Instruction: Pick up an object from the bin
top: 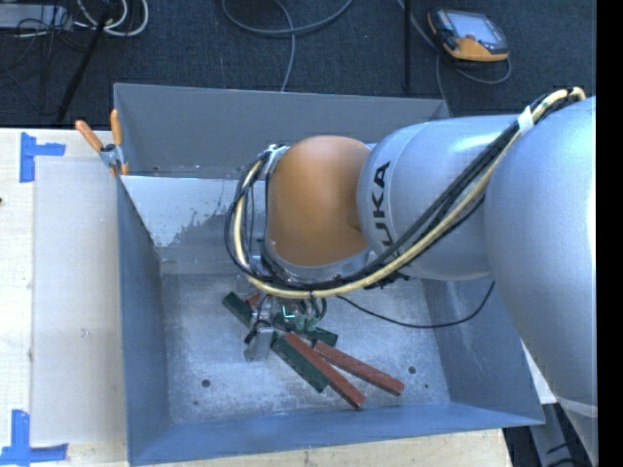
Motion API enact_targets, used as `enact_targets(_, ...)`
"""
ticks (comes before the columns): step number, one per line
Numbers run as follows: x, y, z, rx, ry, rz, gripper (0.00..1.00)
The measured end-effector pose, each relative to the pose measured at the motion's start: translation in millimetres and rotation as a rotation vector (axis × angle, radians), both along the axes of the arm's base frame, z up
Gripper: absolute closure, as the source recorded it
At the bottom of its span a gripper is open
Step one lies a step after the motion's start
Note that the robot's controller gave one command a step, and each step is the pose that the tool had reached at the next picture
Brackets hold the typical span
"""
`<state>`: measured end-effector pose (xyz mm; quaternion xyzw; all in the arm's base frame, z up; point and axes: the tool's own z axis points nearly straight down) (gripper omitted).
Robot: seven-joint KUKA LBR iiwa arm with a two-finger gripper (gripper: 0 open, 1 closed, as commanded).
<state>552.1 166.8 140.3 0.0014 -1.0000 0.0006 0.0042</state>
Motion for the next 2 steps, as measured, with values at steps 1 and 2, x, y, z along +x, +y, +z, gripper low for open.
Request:
enact_targets(1,6.3,23.3,-74.2,0.002,-0.007,-0.035,0.0)
enact_targets(2,10.9,-85.0,-62.8,0.0,-0.01,0.154,0.0)
